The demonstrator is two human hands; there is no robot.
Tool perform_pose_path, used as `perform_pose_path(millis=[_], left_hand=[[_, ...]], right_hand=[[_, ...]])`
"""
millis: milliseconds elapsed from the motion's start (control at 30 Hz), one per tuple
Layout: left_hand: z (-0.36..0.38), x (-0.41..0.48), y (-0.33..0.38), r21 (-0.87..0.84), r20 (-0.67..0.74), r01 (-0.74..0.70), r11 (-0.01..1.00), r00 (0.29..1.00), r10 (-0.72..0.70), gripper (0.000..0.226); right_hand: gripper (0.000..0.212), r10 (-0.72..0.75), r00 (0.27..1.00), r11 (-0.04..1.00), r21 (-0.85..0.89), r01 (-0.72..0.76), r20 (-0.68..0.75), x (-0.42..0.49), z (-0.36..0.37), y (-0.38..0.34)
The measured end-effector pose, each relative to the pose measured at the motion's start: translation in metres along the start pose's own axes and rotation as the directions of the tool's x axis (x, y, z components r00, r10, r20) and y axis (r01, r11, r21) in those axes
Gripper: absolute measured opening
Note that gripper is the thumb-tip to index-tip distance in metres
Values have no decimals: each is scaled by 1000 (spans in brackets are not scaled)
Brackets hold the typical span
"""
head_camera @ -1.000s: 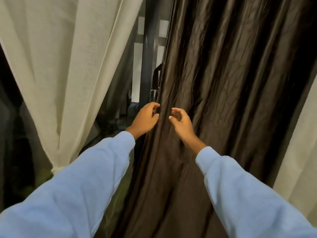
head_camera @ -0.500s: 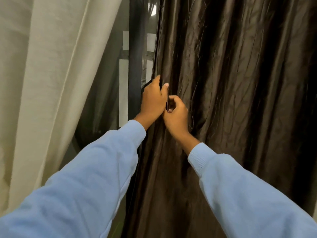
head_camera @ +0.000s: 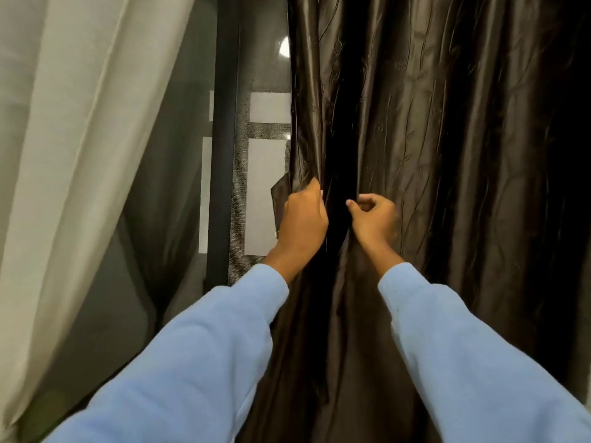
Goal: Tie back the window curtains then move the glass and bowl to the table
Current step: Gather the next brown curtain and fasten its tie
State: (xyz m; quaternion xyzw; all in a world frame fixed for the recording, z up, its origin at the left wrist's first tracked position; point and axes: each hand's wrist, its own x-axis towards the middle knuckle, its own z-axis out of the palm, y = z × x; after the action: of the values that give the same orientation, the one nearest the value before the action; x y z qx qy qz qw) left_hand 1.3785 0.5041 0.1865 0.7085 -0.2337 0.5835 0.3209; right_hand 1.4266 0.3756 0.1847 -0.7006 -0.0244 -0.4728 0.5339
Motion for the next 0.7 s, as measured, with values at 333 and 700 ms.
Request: perform_pose_path(millis=[333, 700], left_hand=[[27, -9, 40, -11, 113, 132, 991, 985, -130, 18], [-12, -26, 43, -85, 133, 132, 988, 984, -120, 31]], right_hand=[[20, -374, 892, 834, 328, 443, -254, -58, -44, -11], [18, -340, 940, 881, 347, 323, -12, -91, -24, -14]])
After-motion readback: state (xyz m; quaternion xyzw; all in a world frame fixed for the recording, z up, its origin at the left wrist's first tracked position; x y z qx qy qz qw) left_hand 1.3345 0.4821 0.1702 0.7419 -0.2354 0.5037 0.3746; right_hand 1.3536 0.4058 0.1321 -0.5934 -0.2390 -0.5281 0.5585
